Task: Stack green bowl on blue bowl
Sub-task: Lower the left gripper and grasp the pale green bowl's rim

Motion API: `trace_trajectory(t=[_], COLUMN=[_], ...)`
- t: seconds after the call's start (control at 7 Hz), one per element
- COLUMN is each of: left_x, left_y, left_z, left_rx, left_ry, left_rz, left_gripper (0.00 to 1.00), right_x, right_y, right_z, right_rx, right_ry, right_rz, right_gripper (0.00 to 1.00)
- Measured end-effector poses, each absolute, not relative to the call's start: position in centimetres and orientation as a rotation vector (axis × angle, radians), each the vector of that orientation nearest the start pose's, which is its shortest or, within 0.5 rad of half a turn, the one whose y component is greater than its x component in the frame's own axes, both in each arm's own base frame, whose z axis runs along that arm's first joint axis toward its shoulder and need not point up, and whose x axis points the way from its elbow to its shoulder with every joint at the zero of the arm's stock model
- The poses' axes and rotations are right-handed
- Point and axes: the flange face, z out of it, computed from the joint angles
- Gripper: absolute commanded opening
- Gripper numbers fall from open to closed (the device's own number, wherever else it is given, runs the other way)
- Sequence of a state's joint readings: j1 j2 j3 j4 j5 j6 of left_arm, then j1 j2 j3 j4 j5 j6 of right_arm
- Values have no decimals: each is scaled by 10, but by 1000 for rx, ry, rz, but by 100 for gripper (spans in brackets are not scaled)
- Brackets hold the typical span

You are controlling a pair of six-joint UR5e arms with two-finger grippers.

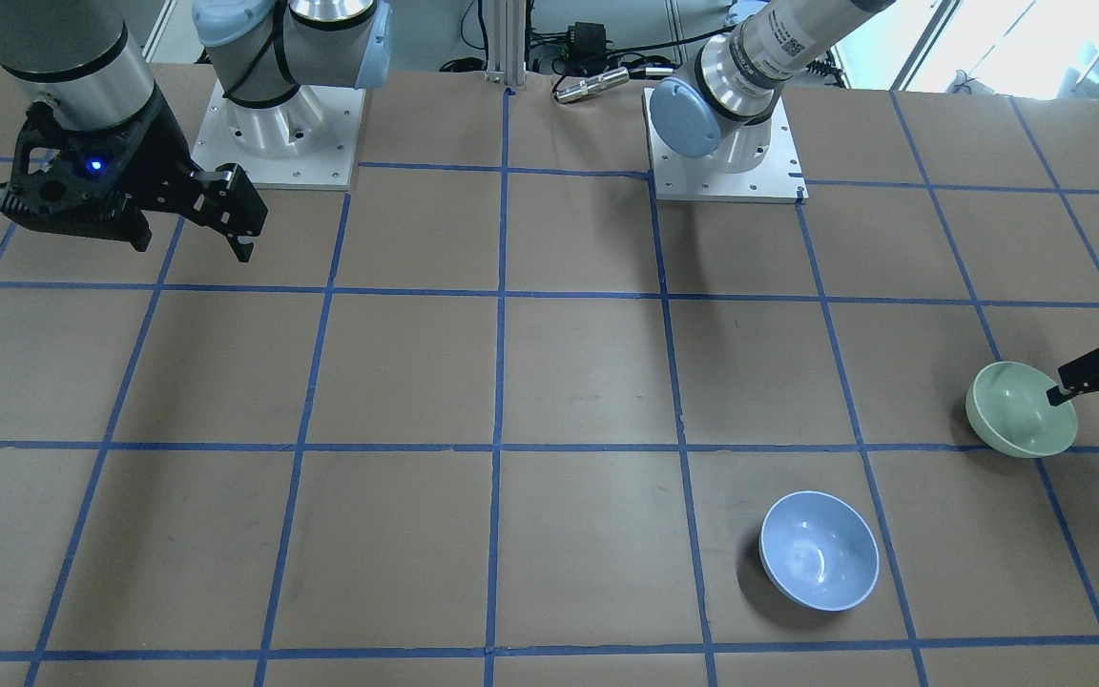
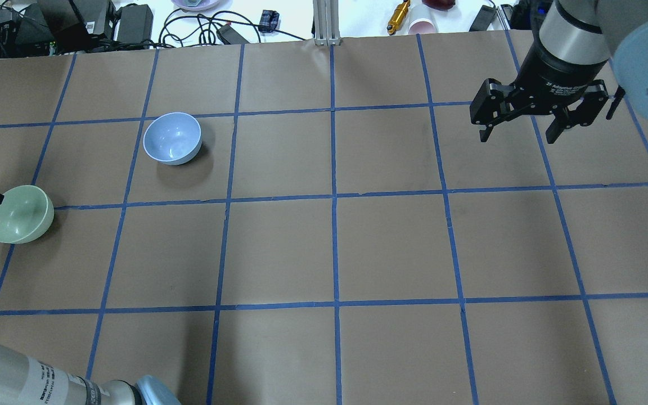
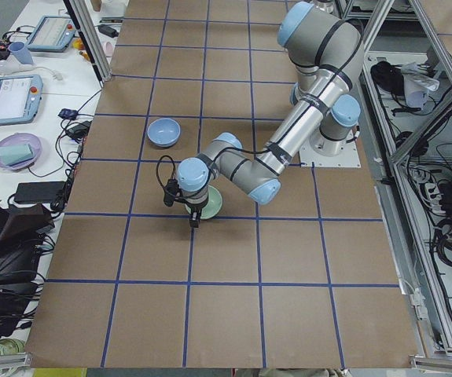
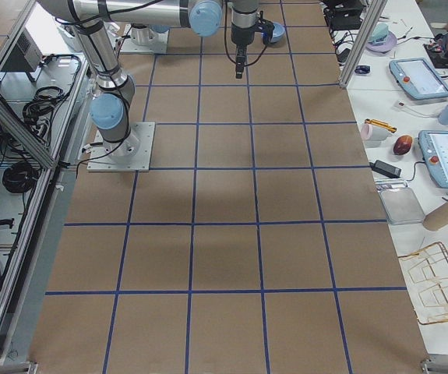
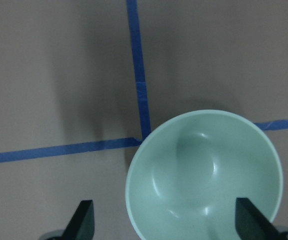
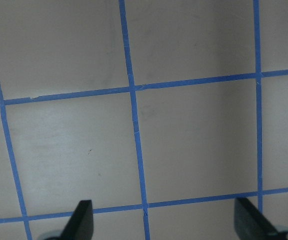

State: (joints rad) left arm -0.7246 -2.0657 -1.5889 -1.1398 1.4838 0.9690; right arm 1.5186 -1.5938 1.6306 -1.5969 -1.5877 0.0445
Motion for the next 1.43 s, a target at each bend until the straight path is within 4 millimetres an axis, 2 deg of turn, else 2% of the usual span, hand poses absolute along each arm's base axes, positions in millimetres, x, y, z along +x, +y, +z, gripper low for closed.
trace_trajectory(t=[0.43,1.14,1.29,1.43], left_x=[379,378,379,379], left_y=[-523,-521,-522,-522], left_z=[206,183,181,180], left_rx=[210,221,221,222], left_ry=[3306,3319,3319,3319], left_rz=[-9,11,11,10], left_gripper=[100,100,91,75], right_x=[106,106,106,106], right_y=[-487,-487,-487,-487], right_z=[472,472,472,472], right_rx=[152,152,152,152], right_ry=[3155,3155,3155,3154], right_rz=[17,17,17,17], right_gripper=[100,100,100,100])
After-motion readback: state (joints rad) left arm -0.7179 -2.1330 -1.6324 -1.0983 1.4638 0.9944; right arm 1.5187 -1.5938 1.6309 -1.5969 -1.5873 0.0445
